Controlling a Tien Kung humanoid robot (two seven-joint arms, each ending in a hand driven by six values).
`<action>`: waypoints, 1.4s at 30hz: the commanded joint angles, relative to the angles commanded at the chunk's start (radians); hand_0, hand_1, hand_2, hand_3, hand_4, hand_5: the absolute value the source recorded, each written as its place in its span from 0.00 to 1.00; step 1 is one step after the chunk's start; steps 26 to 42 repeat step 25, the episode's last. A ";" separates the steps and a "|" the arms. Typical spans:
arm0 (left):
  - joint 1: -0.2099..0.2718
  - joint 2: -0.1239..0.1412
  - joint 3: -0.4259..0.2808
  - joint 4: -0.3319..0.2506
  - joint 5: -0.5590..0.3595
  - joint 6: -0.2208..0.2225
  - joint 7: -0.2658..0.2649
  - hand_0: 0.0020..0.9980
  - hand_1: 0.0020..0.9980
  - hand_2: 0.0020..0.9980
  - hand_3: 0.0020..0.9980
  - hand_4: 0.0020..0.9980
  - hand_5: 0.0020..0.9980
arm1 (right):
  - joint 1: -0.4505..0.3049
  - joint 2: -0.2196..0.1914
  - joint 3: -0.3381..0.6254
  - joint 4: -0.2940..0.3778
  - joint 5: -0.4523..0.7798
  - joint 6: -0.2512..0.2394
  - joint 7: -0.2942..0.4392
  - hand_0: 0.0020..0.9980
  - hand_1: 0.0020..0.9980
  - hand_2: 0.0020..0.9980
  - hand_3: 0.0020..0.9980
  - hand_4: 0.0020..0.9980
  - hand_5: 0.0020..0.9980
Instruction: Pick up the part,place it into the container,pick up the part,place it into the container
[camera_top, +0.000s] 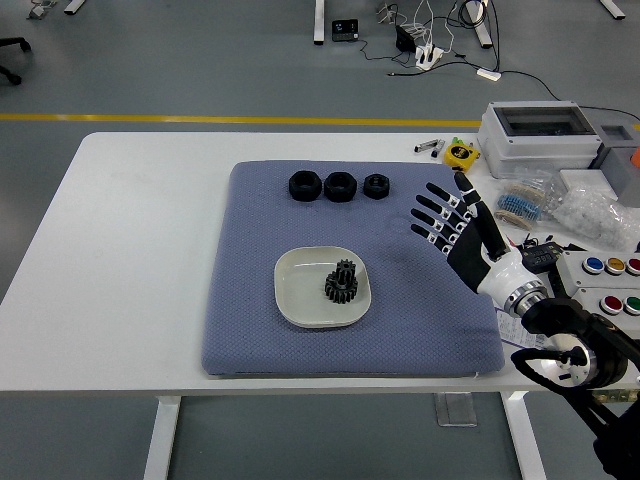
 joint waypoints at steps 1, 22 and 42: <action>-0.001 0.000 0.004 0.000 -0.003 0.000 0.000 0.71 0.62 0.64 0.57 0.61 0.70 | 0.000 0.001 0.001 -0.001 0.000 0.000 -0.001 0.92 0.84 0.85 0.85 1.00 0.77; -0.008 0.000 0.016 0.000 -0.017 -0.001 -0.002 0.71 0.62 0.64 0.57 0.61 0.70 | 0.011 -0.001 0.000 0.002 -0.102 -0.006 -0.025 0.91 0.83 0.85 0.84 1.00 0.76; -0.008 -0.001 0.020 0.000 -0.022 0.000 -0.002 0.71 0.62 0.64 0.57 0.61 0.70 | 0.011 -0.001 -0.002 0.008 -0.143 0.000 -0.039 0.91 0.83 0.85 0.84 1.00 0.76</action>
